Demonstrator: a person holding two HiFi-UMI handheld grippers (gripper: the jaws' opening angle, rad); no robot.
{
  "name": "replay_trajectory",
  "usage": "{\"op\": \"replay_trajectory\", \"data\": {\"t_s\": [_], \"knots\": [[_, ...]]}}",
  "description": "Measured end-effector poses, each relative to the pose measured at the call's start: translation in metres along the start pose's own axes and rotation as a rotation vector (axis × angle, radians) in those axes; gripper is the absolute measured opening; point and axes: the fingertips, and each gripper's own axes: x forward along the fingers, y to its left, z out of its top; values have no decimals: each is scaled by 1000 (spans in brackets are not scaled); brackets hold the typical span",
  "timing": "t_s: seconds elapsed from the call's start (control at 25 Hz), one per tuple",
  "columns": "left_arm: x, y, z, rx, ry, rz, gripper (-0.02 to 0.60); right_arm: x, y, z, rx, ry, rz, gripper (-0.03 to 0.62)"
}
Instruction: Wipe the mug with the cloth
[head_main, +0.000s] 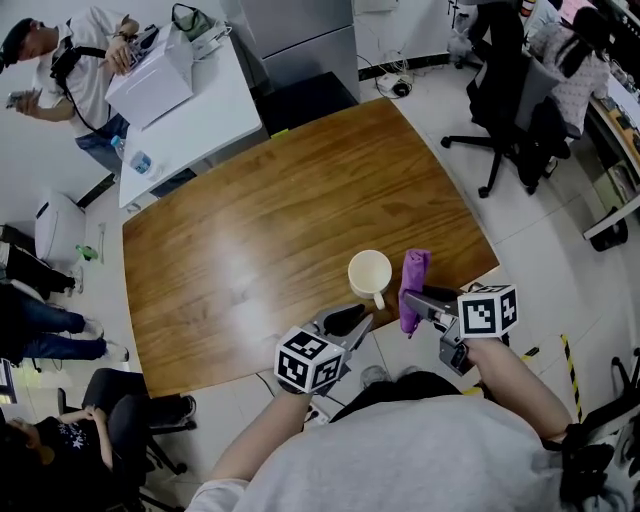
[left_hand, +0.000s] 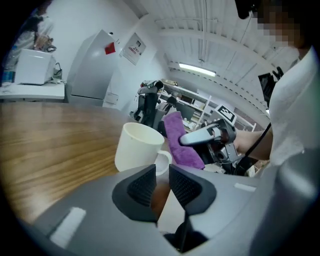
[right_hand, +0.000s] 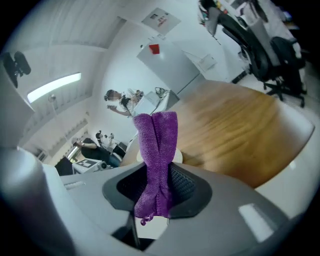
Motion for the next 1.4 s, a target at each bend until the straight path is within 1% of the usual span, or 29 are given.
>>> {"op": "replay_trajectory", "data": {"t_s": [0.12,0.2,0.28,0.36,0.44,0.52,0.6,0.76,0.84,0.92,1.12,1.28,1.4], "knots": [[-34,-20,20,-30,-102,0,67,-29,33,1,-93,21,61,124],[-64,-37,32,-31,-176,25,49,-52,58,1,-156,30,116,124],[-93,-58,39,-21,-231,62,29,-76,82,-4,-240,39,159,124],[-117,-81,41,-1,-273,96,28,-99,98,-15,-329,52,181,124],[-132,-110,42,36,-311,119,17,-119,107,-30,-414,66,189,126],[-136,-148,41,85,-333,136,0,-142,110,-52,-462,73,201,124],[-129,-193,30,124,-337,154,0,-172,112,-79,-474,85,220,124],[-110,-283,-3,165,-310,185,0,-234,121,-132,-535,99,257,126],[-101,-324,-19,171,-299,187,0,-266,124,-157,-560,102,266,124],[-96,-356,-29,168,-294,195,0,-294,125,-178,-577,103,270,124],[-97,-406,-34,166,-275,233,0,-338,125,-207,-593,97,265,124],[-104,-419,-43,158,-259,250,0,-348,136,-214,-620,85,260,124],[-101,-428,-50,142,-258,253,0,-355,135,-220,-621,92,249,123]]}}
